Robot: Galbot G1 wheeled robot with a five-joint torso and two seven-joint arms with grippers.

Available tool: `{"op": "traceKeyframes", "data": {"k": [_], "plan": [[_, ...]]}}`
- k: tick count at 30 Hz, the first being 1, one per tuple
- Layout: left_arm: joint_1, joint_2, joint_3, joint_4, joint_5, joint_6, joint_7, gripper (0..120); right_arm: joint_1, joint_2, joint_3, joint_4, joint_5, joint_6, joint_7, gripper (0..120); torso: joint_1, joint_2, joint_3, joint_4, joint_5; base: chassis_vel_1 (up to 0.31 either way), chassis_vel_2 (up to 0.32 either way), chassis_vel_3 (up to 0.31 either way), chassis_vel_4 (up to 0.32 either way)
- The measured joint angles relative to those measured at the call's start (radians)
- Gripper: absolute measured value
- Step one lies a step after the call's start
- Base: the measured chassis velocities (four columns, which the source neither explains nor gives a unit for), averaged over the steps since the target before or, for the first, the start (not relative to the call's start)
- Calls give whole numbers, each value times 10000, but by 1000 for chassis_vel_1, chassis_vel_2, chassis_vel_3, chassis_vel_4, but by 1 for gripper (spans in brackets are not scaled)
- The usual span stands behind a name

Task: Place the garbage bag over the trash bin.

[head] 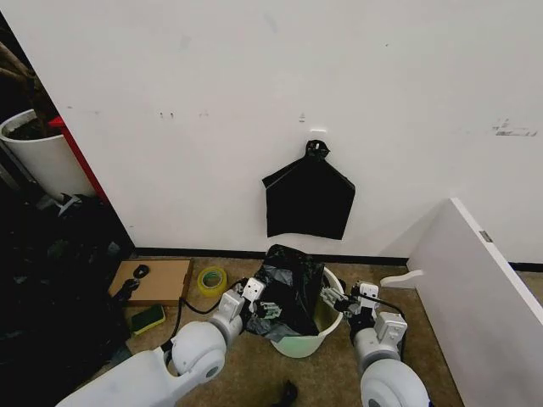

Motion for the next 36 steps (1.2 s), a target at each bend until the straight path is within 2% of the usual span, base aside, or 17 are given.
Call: {"op": "traceKeyframes", "data": {"k": [16,23,29,36], "plan": [[-529,-617,189,1288,-67,-80,39,97,-10,15,4,41,91,-8,30,100,0,0,-1,0,0,0,0,0,0],[-659,-655,255,1284,-78,-100,41,96,0,-4,3,17,99,-8,37,100,0,0,0,0,0,0,0,0,0],[-730,-602,467,1129,448,-241,102,96,32,-16,5,-15,101,-8,43,100,0,0,-1,1,0,0,0,0,0],[-1017,-1003,659,1735,237,-93,51,96,25,-7,11,-12,107,-11,51,100,0,0,0,0,0,0,0,0,0]]}}
